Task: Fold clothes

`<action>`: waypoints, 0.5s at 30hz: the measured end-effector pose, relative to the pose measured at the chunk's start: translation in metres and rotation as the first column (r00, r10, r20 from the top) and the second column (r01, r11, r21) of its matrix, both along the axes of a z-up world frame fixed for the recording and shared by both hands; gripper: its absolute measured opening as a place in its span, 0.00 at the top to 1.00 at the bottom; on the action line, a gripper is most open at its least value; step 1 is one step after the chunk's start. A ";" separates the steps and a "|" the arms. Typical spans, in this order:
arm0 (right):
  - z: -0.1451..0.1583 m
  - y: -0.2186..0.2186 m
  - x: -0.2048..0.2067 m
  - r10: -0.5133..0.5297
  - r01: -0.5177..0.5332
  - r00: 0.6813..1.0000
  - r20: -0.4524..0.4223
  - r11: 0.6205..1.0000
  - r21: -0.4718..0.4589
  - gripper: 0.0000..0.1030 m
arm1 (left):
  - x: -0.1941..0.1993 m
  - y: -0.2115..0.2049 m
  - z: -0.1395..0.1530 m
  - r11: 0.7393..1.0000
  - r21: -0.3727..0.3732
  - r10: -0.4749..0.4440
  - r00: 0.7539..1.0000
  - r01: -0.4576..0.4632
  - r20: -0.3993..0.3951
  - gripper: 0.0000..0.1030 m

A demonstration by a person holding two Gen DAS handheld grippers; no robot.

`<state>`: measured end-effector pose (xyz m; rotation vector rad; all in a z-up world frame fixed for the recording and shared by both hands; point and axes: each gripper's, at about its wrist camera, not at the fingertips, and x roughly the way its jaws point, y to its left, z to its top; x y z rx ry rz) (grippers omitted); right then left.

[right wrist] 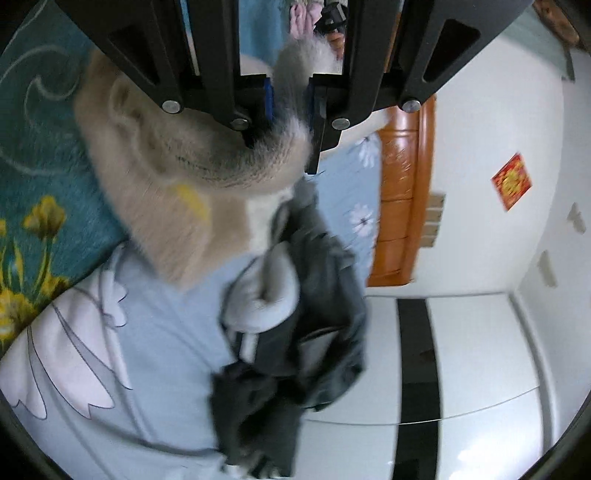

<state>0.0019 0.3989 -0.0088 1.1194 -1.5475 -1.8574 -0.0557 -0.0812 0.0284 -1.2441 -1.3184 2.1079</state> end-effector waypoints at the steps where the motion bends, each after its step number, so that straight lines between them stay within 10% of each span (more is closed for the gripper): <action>1: -0.001 0.000 -0.003 -0.001 0.000 1.000 0.007 1.000 0.010 0.84 | -0.002 -0.001 -0.005 1.000 0.012 0.020 1.000 -0.020 0.015 0.85; 6: 0.005 0.012 -0.012 -0.024 0.025 0.999 -0.025 0.999 0.031 0.55 | -0.002 -0.010 -0.010 0.992 0.101 0.077 0.997 -0.076 0.003 0.74; 11: 0.018 0.039 -0.010 -0.110 0.117 0.990 -0.091 0.991 0.070 0.51 | 0.019 -0.040 0.004 0.963 0.183 0.214 0.974 -0.197 -0.078 0.41; 15: 0.015 0.056 0.012 -0.118 0.135 0.988 -0.098 0.972 0.192 0.30 | 0.032 -0.039 0.014 0.986 -0.043 0.153 0.983 -0.158 -0.103 0.33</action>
